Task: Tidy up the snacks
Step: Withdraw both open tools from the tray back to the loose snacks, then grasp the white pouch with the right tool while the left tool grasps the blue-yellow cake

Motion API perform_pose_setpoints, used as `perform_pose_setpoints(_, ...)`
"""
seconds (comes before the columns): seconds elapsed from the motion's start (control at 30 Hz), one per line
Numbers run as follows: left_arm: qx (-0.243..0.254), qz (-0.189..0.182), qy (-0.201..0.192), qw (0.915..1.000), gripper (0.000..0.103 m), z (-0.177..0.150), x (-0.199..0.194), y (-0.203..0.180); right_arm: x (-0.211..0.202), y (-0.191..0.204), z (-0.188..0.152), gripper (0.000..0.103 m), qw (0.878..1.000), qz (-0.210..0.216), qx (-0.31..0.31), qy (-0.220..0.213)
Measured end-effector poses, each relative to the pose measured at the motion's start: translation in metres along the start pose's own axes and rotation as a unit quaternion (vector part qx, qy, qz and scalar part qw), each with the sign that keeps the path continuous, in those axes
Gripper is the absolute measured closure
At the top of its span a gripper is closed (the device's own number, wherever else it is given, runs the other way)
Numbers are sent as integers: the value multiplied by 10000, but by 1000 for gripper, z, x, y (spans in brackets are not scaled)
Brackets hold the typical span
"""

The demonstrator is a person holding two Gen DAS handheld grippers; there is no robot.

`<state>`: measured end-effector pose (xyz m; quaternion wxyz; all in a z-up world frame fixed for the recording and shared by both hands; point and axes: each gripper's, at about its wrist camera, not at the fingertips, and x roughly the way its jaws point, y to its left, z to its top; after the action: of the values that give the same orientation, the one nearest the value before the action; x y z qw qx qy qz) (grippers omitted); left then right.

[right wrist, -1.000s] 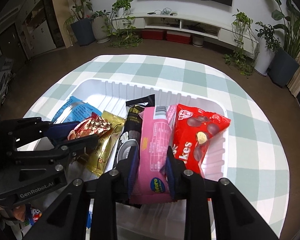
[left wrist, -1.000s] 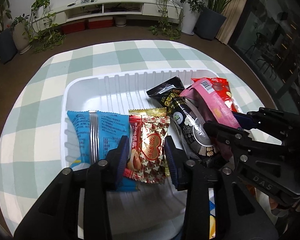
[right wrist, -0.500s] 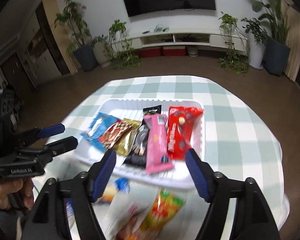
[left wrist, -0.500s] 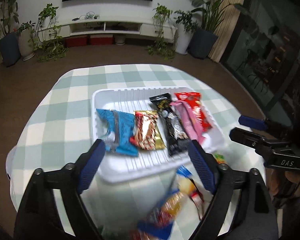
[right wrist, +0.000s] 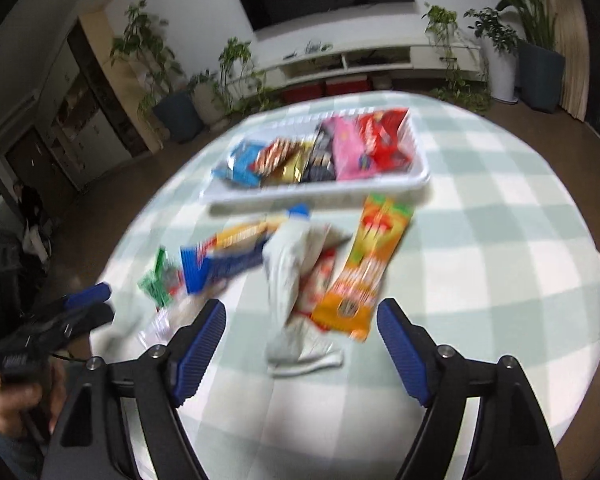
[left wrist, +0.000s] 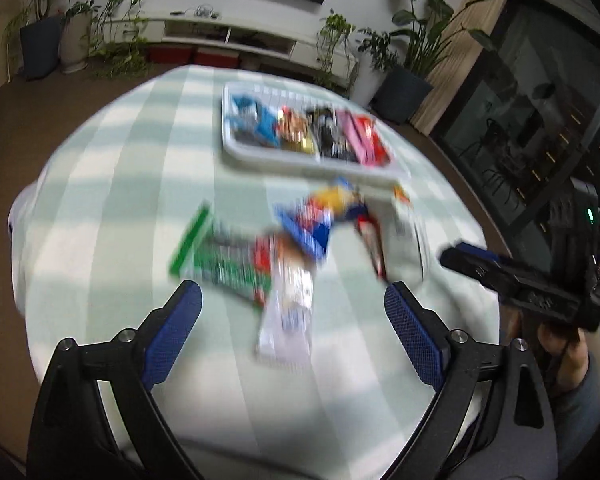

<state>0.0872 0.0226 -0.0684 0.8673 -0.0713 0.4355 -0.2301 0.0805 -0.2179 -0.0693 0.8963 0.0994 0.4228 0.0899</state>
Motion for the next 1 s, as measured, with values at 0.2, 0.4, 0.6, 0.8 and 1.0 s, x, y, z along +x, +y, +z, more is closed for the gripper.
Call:
perform_pose_setpoints(0.2,-43,-30,-48,10000,10,-35,-9,-10,10,15,1,37,9993,-225,-288,113)
perform_pose_setpoints(0.4,-39,-59,-91,9999,10,-40,-13,-12,32,21,12,46,9979,-267,-429,417)
perform_pose_setpoints(0.6,-58,-25,-107,9999,10,-31,-11,-5,52,22,22,57,9961,-414,-437,645)
perform_pose_setpoints(0.8,-12,19,-95,10000,10,-26,-10,-2,56,11,22,81,9967,-312,-208,720)
perform_pose_setpoints(1.0,304,97,-192,9993,12,-10,-11,-8,47,4,18,85,9980,-159,-62,613)
